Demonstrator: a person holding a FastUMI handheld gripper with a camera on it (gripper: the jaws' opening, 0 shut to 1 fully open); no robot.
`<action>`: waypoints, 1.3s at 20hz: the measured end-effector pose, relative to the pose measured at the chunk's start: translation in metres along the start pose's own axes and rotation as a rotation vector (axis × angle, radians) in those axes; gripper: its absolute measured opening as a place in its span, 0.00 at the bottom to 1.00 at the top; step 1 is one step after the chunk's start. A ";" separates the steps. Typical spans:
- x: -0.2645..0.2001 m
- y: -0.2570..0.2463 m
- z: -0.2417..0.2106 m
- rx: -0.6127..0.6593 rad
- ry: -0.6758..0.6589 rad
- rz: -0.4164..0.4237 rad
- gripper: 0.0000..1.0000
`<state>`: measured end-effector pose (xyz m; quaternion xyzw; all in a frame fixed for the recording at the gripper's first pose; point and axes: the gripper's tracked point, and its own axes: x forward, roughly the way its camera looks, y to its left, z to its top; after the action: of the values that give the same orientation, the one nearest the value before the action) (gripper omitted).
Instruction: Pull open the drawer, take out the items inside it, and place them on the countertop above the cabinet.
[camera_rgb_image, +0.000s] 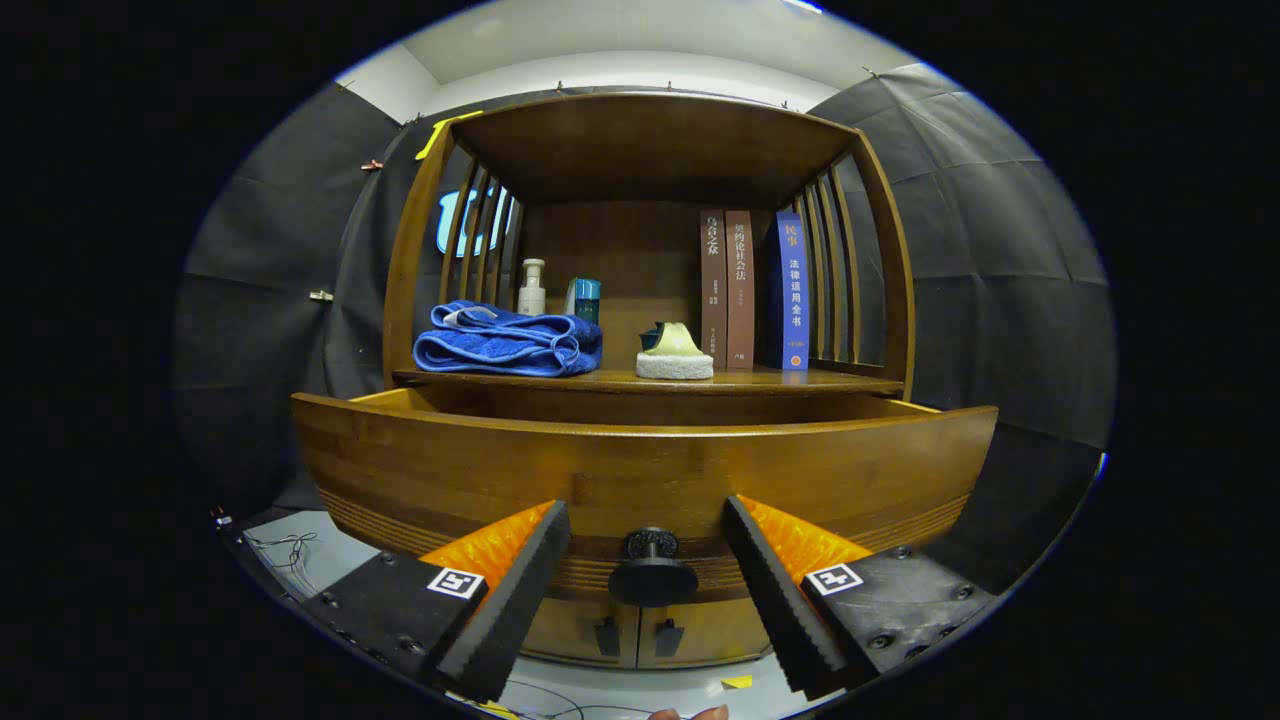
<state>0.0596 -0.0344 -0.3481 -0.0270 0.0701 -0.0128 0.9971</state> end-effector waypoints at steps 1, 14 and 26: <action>0.007 0.000 0.002 -0.004 -0.006 -0.002 1.00; 0.076 0.003 0.004 -0.021 0.010 -0.014 1.00; 0.105 0.002 0.003 -0.087 0.021 -0.017 1.00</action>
<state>0.1638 -0.0356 -0.3597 -0.0707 0.0810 -0.0185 0.9940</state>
